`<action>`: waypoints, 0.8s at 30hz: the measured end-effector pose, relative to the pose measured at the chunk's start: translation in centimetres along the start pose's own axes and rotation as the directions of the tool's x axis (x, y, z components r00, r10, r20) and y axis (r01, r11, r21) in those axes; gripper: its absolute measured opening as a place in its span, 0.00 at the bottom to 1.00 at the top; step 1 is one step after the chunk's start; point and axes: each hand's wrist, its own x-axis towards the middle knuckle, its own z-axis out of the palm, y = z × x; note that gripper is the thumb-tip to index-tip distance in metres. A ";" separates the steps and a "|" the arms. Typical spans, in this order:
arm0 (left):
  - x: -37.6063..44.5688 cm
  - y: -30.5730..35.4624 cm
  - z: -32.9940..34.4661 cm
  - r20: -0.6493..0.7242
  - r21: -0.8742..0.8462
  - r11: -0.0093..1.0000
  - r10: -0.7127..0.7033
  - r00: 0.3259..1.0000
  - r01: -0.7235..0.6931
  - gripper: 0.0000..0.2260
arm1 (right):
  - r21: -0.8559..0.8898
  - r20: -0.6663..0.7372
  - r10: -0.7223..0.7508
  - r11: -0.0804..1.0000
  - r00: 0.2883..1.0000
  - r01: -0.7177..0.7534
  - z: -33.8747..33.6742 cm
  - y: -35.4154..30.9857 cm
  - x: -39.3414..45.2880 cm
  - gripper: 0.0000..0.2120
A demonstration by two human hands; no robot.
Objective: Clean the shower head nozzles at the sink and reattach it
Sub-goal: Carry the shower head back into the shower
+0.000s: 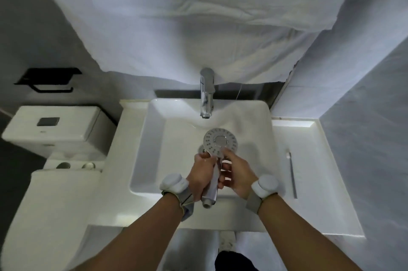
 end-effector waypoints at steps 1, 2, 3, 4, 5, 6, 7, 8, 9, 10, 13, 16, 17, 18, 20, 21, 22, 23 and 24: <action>-1.0 0.1 -1.6 -0.026 -0.007 1.000 0.012 1.000 -0.012 0.10 | 0.007 0.045 -0.005 1.000 0.999 0.004 1.8 1.0 -0.4 0.17; -2.2 0.2 -3.7 -0.039 -0.020 0.999 0.029 0.999 -0.030 0.11 | -0.006 0.067 -0.003 1.000 0.998 0.003 3.9 2.0 -0.9 0.18; -3.2 0.4 -5.2 -0.044 -0.041 0.998 0.046 0.998 -0.048 0.11 | -0.017 0.089 -0.003 1.000 0.996 0.004 5.5 2.7 -1.3 0.18; -4.3 0.5 -7.1 -0.045 -0.041 0.998 0.055 0.997 -0.057 0.11 | -0.036 0.093 -0.007 0.999 0.996 0.011 7.5 3.4 -1.8 0.18; -5.5 0.7 -8.9 -0.044 -0.046 0.997 0.054 0.998 -0.056 0.11 | -0.052 0.091 -0.014 0.998 0.996 0.019 9.2 4.1 -2.0 0.18; -6.7 1.0 -10.8 -0.040 -0.028 0.998 0.055 0.998 -0.056 0.12 | -0.072 0.084 -0.026 0.997 0.996 0.032 11.1 4.7 -2.2 0.18; -7.2 1.0 -11.2 -0.016 -0.002 0.999 0.045 0.999 -0.045 0.13 | -0.076 0.052 -0.047 0.996 0.998 0.051 11.3 4.8 -2.1 0.17; -8.6 1.2 -13.6 -0.011 0.036 0.997 0.062 0.998 -0.062 0.13 | -0.093 0.063 -0.064 0.993 0.996 0.070 13.5 5.4 -2.3 0.17; -9.6 1.1 -15.8 -0.010 0.097 0.992 0.079 0.997 -0.078 0.14 | -0.095 0.078 -0.080 0.992 0.994 0.088 15.3 6.1 -2.5 0.18; -10.9 1.0 -18.7 -0.032 0.182 0.977 0.121 0.992 -0.113 0.14 | -0.100 0.122 -0.082 0.990 0.989 0.094 18.0 7.1 -2.6 0.18; -13.0 0.9 -24.8 -0.154 0.488 0.854 0.289 0.945 -0.182 0.15 | -0.111 0.207 -0.073 0.989 0.976 0.097 23.7 9.5 -2.8 0.08; -14.9 1.4 -30.2 -0.320 0.502 0.851 0.350 0.880 -0.155 0.12 | -0.136 0.227 -0.042 0.988 0.973 0.074 29.4 11.5 -3.0 0.07; -15.2 1.4 -30.5 -0.341 0.459 0.875 0.332 0.879 -0.153 0.12 | -0.123 0.229 -0.021 0.991 0.973 0.050 30.0 11.7 -3.1 0.07; -16.2 1.1 -33.3 -0.391 0.409 0.900 0.321 0.862 -0.150 0.11 | -0.150 0.253 -0.003 0.988 0.967 0.042 33.1 12.9 -3.1 0.07; -17.3 1.0 -36.0 -0.423 0.392 0.911 0.301 0.855 -0.127 0.11 | -0.268 0.243 -0.009 0.960 0.970 0.076 36.4 14.2 -2.8 0.06; -17.9 1.1 -38.2 -0.462 0.364 0.923 0.292 0.837 -0.122 0.11 | -0.329 0.256 -0.011 0.939 0.967 0.097 38.8 14.9 -2.6 0.06; -18.3 0.8 -40.4 -0.497 0.305 0.943 0.280 0.821 -0.137 0.12 | -0.363 0.295 0.030 0.928 0.955 0.083 41.0 15.8 -2.7 0.06; -18.6 0.6 -42.4 -0.535 0.258 0.955 0.269 0.801 -0.148 0.12 | -0.374 0.331 0.079 0.926 0.940 0.054 43.1 16.7 -2.6 0.06; -19.0 0.3 -44.8 -0.577 0.199 0.964 0.258 0.775 -0.173 0.13 | -0.407 0.371 0.140 0.913 0.918 0.025 45.6 17.5 -2.6 0.06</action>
